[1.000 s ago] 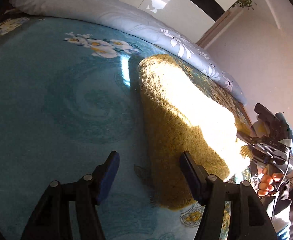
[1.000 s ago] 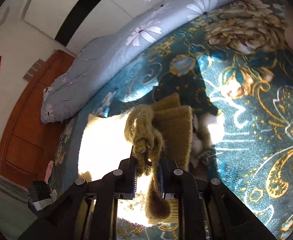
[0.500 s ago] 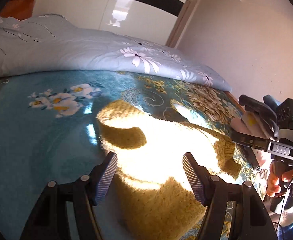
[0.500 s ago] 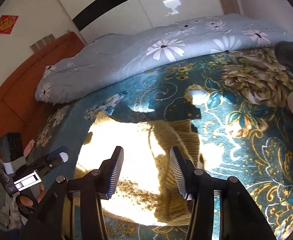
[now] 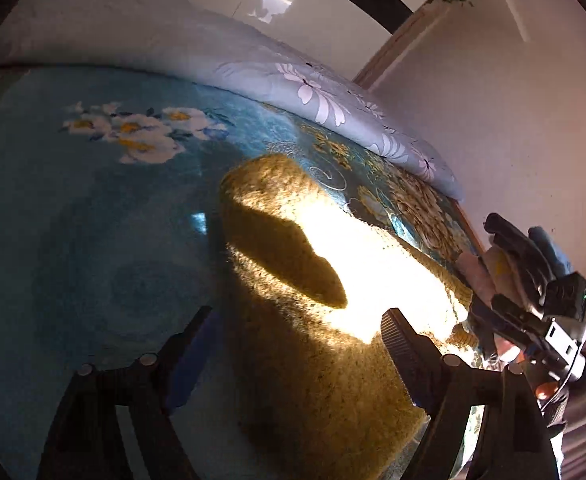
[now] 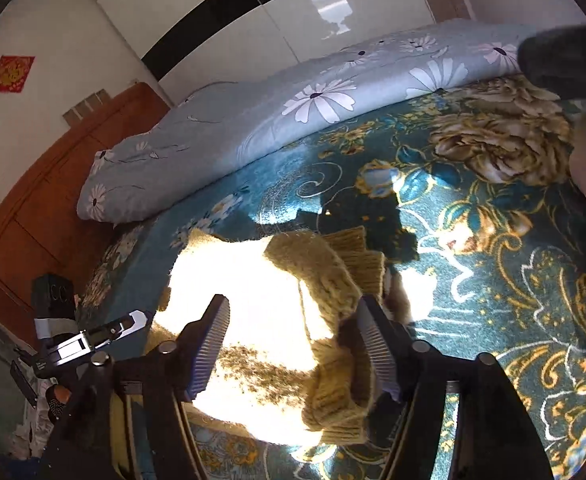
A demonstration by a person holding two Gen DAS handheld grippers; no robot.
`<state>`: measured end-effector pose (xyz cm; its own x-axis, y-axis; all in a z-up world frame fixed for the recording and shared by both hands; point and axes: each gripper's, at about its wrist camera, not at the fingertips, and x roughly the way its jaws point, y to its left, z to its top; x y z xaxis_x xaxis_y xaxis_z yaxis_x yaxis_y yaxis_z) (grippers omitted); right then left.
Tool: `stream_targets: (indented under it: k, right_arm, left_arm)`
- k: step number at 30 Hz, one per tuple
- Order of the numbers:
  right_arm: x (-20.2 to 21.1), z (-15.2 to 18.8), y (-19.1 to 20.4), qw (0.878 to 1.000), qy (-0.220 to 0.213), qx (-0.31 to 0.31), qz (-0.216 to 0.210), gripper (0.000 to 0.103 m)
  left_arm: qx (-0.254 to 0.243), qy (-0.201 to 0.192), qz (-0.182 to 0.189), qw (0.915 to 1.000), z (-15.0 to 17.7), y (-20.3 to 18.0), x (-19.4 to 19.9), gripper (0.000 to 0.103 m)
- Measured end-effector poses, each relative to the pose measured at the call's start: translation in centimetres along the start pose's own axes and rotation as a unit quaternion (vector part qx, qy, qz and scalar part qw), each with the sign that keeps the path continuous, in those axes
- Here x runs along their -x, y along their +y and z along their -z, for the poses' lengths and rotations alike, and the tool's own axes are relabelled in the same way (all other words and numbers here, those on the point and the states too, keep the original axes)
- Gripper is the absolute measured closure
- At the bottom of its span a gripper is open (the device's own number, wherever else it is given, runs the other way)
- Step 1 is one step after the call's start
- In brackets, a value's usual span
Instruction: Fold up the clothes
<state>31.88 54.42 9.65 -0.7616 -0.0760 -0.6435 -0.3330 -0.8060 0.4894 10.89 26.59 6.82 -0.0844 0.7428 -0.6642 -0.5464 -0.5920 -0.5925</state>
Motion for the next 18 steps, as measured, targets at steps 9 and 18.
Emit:
stream_targets:
  k: [9,18]
  right_arm:
    - [-3.6,1.4,-4.5,0.993,0.035,-0.095,-0.062,0.021]
    - [-6.4,1.9,-5.1,0.985,0.067,-0.134,-0.081,0.054]
  left_arm:
    - [0.049,0.067,0.059,0.9948,0.6,1.1,-4.5,0.017]
    - [0.058,0.056,0.049,0.9955,1.4,0.3,-4.3,0.052]
